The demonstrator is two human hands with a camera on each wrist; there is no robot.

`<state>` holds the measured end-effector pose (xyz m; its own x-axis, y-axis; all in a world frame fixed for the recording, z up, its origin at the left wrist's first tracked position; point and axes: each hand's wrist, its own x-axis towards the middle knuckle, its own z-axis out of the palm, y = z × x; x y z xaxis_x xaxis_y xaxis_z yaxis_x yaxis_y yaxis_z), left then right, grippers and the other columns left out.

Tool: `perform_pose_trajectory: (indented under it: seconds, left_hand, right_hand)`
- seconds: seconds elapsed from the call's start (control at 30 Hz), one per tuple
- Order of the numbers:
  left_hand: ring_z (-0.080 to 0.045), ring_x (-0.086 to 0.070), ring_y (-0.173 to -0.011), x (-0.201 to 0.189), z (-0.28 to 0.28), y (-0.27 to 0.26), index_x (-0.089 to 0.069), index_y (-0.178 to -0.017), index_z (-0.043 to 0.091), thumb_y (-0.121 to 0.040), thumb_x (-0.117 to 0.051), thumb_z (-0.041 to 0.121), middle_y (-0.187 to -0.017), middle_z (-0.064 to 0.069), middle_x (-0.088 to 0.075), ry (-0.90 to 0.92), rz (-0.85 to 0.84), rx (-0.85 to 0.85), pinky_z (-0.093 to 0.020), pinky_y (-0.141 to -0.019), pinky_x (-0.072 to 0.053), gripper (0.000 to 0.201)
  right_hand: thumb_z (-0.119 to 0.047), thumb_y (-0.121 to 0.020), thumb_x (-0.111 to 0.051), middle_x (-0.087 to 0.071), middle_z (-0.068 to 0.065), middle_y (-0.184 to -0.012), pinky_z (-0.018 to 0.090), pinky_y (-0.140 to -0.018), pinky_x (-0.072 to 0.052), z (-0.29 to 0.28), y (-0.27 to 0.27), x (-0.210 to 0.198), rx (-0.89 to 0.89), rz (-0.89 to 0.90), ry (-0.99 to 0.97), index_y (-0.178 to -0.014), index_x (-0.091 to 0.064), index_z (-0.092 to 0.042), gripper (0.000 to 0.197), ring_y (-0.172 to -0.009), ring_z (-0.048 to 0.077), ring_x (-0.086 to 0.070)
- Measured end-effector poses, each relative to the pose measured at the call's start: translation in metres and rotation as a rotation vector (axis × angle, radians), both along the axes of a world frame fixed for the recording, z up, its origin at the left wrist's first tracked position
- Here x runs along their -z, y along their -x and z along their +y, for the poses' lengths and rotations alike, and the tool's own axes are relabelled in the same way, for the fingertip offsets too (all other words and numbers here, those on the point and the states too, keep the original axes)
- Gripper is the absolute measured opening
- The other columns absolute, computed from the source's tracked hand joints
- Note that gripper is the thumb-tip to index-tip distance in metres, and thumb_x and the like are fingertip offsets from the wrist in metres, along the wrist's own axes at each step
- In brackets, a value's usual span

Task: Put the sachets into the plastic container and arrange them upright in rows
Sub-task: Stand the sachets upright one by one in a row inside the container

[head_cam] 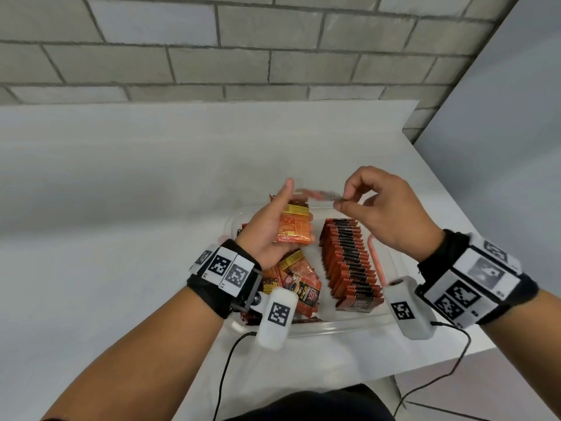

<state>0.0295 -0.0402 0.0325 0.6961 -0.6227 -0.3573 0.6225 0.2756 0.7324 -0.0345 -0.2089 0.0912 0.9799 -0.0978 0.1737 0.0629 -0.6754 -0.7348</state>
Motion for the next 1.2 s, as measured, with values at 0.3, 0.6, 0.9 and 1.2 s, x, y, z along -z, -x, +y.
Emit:
perform_pose_trajectory:
  seconds: [0.3,0.6,0.9,1.2]
  left_hand:
    - [-0.029,-0.068,-0.085,-0.002,-0.004,-0.006,-0.062,-0.106,0.01,-0.088,-0.047,-0.009,-0.105,-0.019,-0.066,0.137,-0.003,-0.143,-0.038,-0.072,-0.057,0.031]
    - [-0.028,-0.069,-0.081,0.001,-0.01,0.003,-0.06,-0.103,0.011,-0.067,-0.061,-0.007,-0.093,-0.015,-0.071,0.186,-0.1,-0.062,-0.035,-0.069,-0.057,0.041]
    - [-0.024,-0.069,-0.08,0.003,-0.013,0.007,-0.06,-0.105,0.009,-0.074,-0.063,0.0,-0.096,-0.016,-0.069,0.185,-0.135,-0.118,-0.032,-0.066,-0.057,0.033]
    - [-0.021,-0.062,-0.062,0.005,-0.01,0.001,-0.061,-0.103,0.012,-0.09,-0.059,0.015,-0.077,-0.009,-0.062,0.056,0.024,-0.211,-0.032,-0.058,-0.052,0.014]
  right_hand:
    - [-0.026,-0.077,-0.076,-0.057,-0.005,-0.099,0.027,-0.071,-0.048,0.005,0.013,0.014,0.079,0.27,-0.187,-0.106,-0.056,-0.025,0.036,-0.081,0.011,-0.056]
    - [-0.004,-0.088,-0.06,-0.067,0.01,-0.073,0.02,-0.051,-0.049,-0.001,0.012,0.014,0.209,0.399,-0.796,-0.091,-0.054,-0.01,0.009,-0.059,0.015,-0.06]
    - [-0.003,-0.085,-0.061,-0.065,0.008,-0.069,0.02,-0.056,-0.055,-0.007,0.02,0.016,0.194,0.384,-0.882,-0.087,-0.06,-0.008,0.006,-0.059,0.014,-0.062]
    - [-0.005,-0.086,-0.065,-0.065,0.007,-0.071,0.021,-0.058,-0.047,-0.032,0.045,0.009,-0.072,0.455,-0.229,-0.088,-0.065,-0.01,0.006,-0.062,0.012,-0.057]
